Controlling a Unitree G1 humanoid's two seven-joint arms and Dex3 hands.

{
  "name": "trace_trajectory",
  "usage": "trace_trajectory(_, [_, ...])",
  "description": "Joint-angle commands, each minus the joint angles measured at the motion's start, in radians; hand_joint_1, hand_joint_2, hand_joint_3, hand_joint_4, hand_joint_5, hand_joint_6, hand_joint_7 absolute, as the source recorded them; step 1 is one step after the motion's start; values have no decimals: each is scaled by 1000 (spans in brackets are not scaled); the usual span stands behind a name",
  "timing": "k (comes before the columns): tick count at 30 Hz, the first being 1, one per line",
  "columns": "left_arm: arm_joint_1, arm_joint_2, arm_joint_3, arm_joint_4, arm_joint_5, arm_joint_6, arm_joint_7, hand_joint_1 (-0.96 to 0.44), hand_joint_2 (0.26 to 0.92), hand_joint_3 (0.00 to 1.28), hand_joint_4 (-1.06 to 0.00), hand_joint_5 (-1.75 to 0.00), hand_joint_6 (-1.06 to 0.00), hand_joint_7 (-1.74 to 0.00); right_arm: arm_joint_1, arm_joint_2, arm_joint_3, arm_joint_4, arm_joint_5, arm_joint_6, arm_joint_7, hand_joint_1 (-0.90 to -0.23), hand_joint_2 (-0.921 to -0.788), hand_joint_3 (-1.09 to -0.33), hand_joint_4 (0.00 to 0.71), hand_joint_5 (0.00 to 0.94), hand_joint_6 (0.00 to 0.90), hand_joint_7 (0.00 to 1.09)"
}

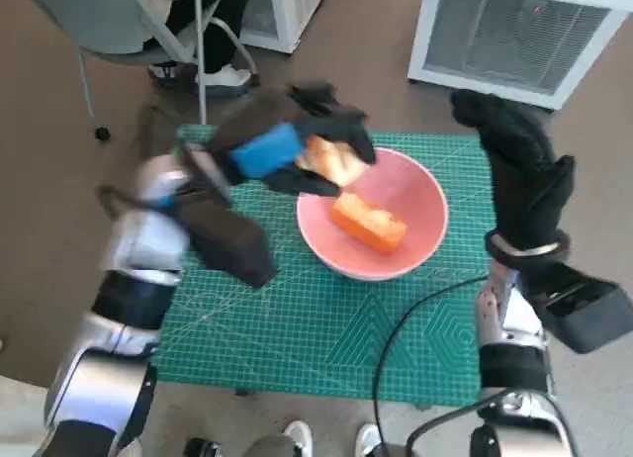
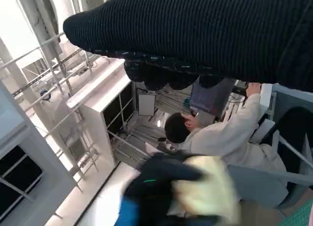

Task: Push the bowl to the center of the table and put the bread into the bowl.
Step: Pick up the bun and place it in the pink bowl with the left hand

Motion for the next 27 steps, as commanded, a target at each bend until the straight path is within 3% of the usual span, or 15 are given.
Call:
trace_trajectory(1, [-38, -38, -25, 99, 0, 12, -51, -60, 908, 143, -461, -948, -425, -1008, 35, -12, -7, -7, -1, 11, -7, -621, -921, -752, 381, 0, 216, 330])
trace_trajectory(3, [-43, -49, -32, 124, -5, 29, -84, -131, 915, 93, -390, -531, -305, -695, 39, -13, -7, -13, 1, 13, -8, -622, -921, -751, 380, 0, 215, 331])
trace_trajectory(6, [-44, -60, -38, 138, -17, 64, -143, -215, 919, 62, -252, -229, -198, -504, 46, -16, -8, -24, 0, 15, -12, -622, -921, -749, 379, 0, 215, 331])
trace_trajectory(8, [-37, -62, -39, 122, -22, 91, -178, -255, 920, 54, -192, -138, -162, -449, 50, -18, -9, -32, -3, 16, -17, -622, -921, -748, 379, 0, 214, 331])
trace_trajectory(16, [19, -61, -25, 31, -42, 168, -242, -361, 921, 46, -56, -10, -82, -343, 55, -30, -12, -54, -17, 20, -39, -612, -921, -749, 378, 0, 212, 332])
trace_trajectory(22, [59, -81, 22, 20, -94, 106, -182, -416, 921, 53, -32, -1, -76, -321, 49, -42, -11, -54, -34, 18, -59, -603, -921, -752, 378, 0, 215, 336])
trace_trajectory(27, [111, -122, 97, 9, -159, 27, -78, -442, 921, 73, -9, 0, -48, -294, 37, -49, -9, -51, -42, 21, -70, -599, -921, -754, 379, 1, 217, 339])
